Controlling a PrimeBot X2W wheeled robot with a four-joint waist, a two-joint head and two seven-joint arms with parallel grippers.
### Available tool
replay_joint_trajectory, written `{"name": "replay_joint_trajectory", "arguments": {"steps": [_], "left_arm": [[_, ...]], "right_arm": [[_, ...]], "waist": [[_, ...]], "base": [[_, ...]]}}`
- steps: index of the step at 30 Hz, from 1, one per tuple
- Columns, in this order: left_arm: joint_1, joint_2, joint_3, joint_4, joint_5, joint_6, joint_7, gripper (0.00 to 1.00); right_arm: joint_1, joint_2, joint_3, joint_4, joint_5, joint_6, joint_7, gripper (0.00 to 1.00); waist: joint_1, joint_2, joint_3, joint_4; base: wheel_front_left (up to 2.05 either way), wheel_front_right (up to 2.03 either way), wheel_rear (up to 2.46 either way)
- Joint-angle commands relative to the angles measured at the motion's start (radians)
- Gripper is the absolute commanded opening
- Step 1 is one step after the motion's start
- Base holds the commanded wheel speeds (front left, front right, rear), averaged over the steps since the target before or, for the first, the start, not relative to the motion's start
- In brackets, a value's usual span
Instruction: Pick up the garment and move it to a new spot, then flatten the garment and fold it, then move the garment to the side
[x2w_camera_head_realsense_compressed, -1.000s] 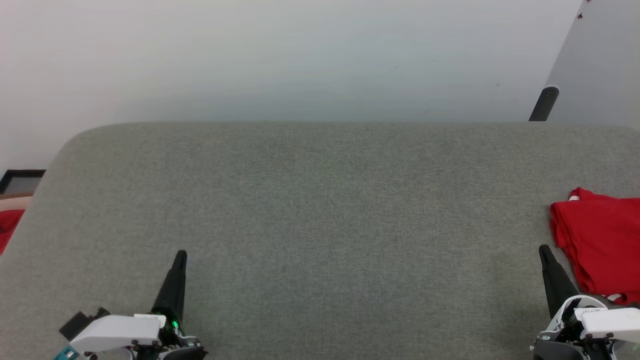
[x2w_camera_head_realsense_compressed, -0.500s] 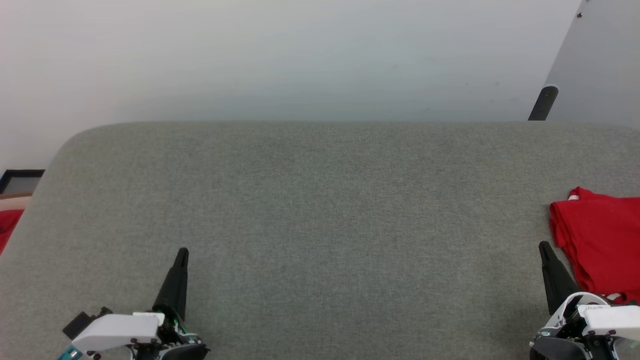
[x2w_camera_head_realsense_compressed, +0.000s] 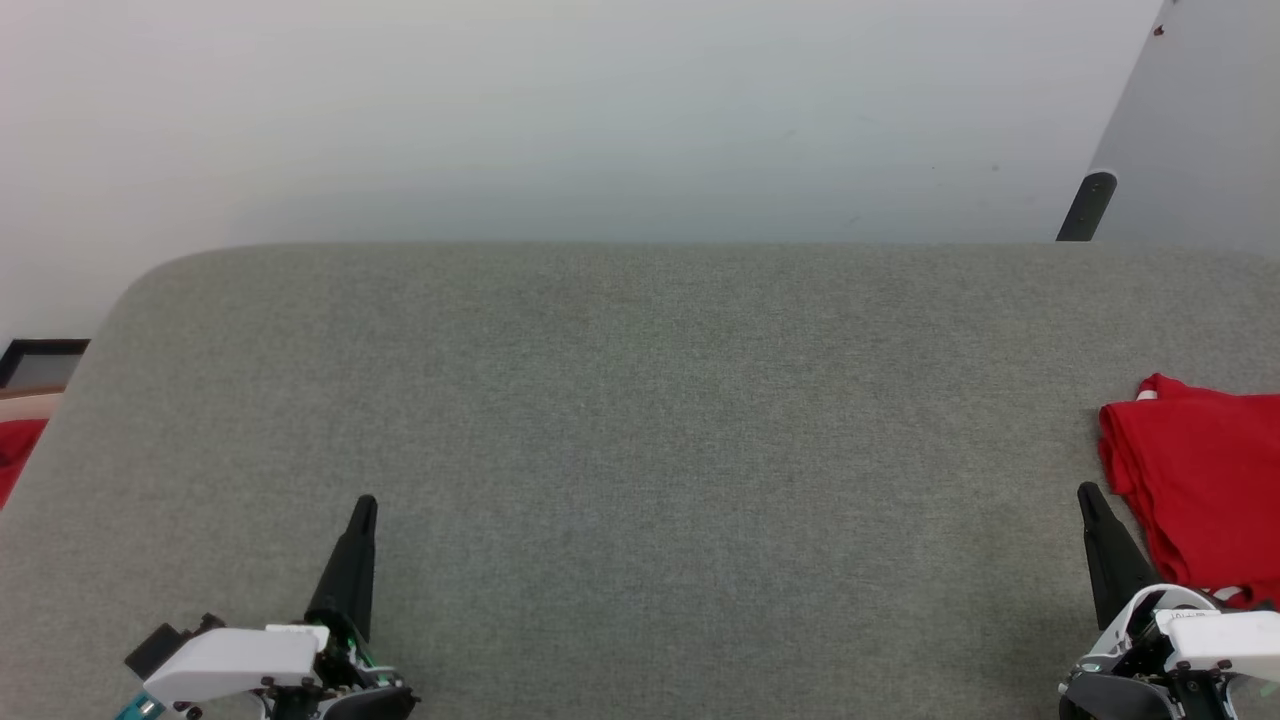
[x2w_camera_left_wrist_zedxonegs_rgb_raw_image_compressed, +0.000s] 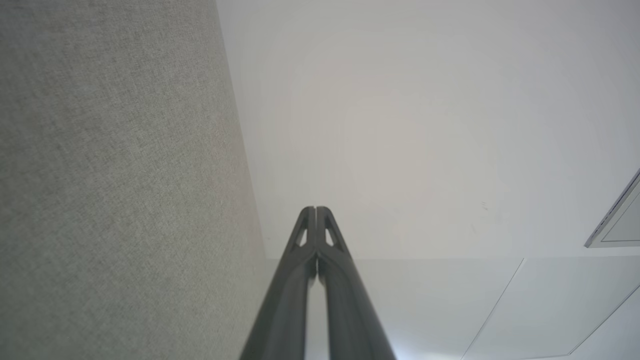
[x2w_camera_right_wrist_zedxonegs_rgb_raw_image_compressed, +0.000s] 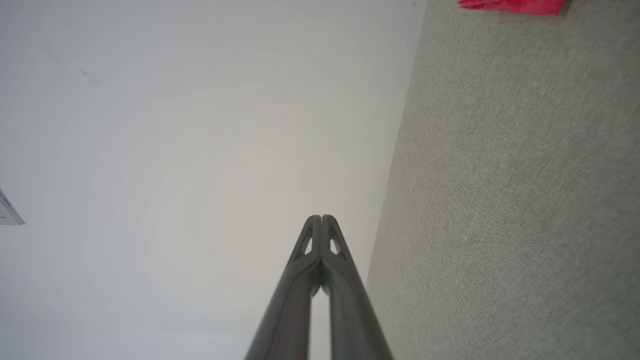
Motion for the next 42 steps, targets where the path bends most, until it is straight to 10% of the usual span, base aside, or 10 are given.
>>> {"name": "replay_joint_trajectory", "arguments": {"steps": [1,42], "left_arm": [[-0.011,0.000,0.003,0.001,-0.002,0.000,0.003,0.00],[-0.011,0.000,0.002,0.001,-0.003,0.000,0.002,0.00]], "right_arm": [[-0.003,0.003,0.000,0.000,0.004,0.000,0.001,0.00],[-0.003,0.003,0.001,0.000,0.004,0.000,0.001,0.00]], "waist": [[0.0000,0.0000,0.000,0.000],[0.0000,0.0000,0.000,0.000]], "base": [[0.00,0.00,0.00],[0.00,0.00,0.00]]}}
